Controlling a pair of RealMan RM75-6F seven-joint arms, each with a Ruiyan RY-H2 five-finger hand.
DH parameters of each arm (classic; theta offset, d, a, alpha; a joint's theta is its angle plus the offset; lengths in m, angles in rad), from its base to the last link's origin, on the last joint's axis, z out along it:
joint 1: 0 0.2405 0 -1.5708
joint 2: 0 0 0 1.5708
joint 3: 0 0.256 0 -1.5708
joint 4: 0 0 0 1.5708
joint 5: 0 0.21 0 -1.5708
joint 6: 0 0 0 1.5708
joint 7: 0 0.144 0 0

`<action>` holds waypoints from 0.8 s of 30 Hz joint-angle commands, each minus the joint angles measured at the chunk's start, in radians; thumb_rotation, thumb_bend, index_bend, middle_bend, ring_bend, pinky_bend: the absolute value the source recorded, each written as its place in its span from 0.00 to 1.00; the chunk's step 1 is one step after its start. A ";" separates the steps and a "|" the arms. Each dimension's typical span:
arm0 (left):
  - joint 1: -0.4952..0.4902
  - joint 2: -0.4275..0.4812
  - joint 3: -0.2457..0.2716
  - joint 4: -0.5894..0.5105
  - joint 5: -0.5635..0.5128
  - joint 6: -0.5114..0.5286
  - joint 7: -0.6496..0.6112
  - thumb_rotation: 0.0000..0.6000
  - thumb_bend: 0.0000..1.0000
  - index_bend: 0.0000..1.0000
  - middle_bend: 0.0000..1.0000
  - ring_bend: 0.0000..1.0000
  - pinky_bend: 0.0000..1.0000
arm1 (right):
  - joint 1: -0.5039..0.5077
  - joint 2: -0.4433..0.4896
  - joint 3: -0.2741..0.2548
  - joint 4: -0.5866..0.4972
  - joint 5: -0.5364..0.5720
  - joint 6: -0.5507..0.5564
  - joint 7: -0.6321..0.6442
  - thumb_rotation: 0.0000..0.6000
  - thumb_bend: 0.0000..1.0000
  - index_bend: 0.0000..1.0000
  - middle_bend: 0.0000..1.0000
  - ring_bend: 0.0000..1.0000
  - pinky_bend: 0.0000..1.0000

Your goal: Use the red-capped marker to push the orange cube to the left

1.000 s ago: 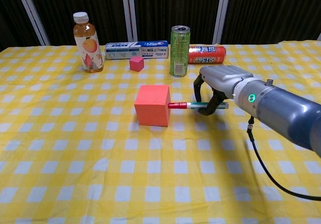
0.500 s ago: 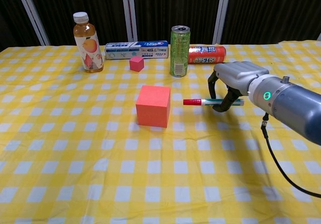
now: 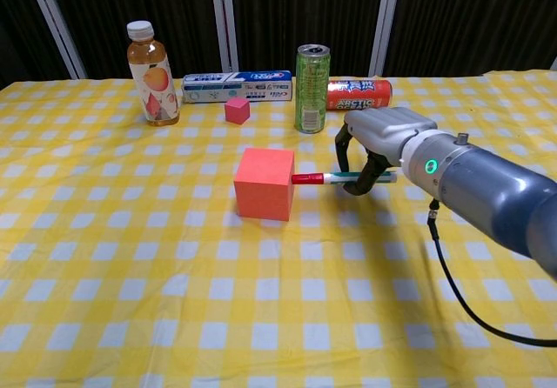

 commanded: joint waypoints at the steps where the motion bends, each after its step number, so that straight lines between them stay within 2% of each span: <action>1: -0.002 0.002 0.000 -0.002 -0.003 -0.006 -0.004 1.00 0.00 0.00 0.00 0.00 0.00 | 0.020 -0.026 0.008 0.019 0.009 -0.008 -0.014 1.00 0.50 0.73 0.29 0.06 0.09; 13: -0.006 0.011 0.003 -0.008 -0.007 -0.019 -0.012 1.00 0.00 0.00 0.00 0.00 0.00 | 0.083 -0.115 0.030 0.079 0.024 -0.021 -0.043 1.00 0.51 0.73 0.29 0.06 0.09; 24: -0.006 0.011 0.005 -0.013 -0.007 -0.019 -0.008 1.00 0.00 0.00 0.00 0.00 0.00 | 0.045 -0.070 0.015 0.034 0.027 0.031 -0.054 1.00 0.51 0.73 0.29 0.06 0.09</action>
